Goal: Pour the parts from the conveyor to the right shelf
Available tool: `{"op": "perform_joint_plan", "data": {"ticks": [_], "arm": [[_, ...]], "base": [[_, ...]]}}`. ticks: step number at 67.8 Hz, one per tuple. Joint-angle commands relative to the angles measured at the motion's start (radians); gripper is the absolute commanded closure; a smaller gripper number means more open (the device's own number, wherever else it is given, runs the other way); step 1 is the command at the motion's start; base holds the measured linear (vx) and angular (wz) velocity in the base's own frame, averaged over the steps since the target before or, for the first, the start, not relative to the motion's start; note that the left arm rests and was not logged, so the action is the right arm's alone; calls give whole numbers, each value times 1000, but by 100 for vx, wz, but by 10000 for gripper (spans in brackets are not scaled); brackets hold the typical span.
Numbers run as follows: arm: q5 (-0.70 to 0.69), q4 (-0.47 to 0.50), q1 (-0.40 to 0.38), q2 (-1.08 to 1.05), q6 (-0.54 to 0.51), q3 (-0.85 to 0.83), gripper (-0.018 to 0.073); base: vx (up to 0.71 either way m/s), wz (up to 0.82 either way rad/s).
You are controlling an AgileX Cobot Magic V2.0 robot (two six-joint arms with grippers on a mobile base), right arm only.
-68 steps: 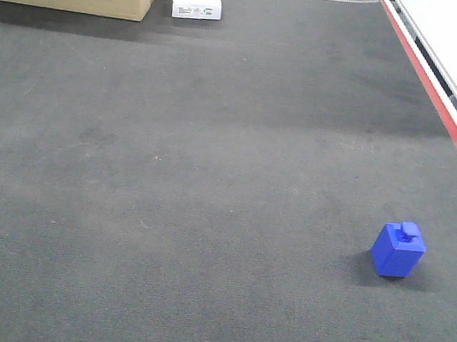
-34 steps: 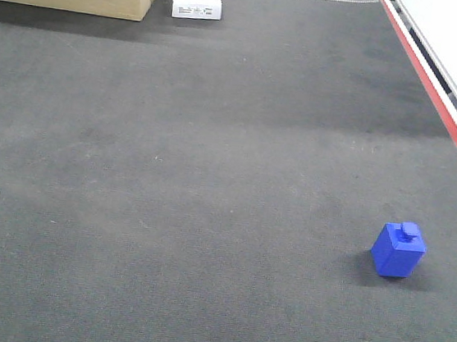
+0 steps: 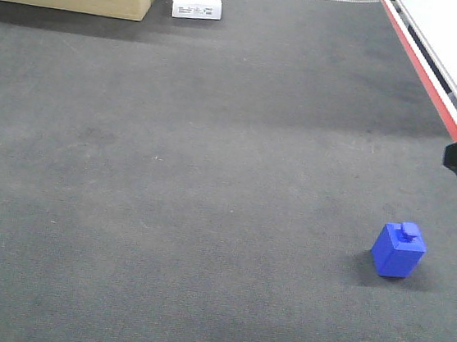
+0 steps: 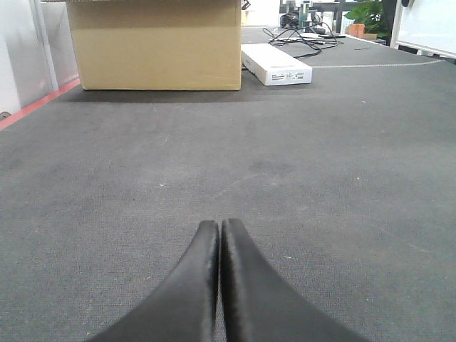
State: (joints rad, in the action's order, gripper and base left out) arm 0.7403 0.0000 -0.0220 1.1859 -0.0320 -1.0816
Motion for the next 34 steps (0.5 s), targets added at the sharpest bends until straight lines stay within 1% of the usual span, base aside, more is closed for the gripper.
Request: {"op": "perform_joint_plan", "data": {"ticks": [1, 10, 16, 22, 34], "arm": [[122, 0, -6, 79, -13, -155, -112], [389, 0, -6, 252, -18, -333, -106], [497, 6, -6, 346, -28, -415, -101], [542, 14, -6, 423, -38, -465, -95], [545, 13, -6, 531, -47, -483, -83]], "base": [[0, 0], [0, 0], [0, 0], [0, 0], [0, 0]]}}
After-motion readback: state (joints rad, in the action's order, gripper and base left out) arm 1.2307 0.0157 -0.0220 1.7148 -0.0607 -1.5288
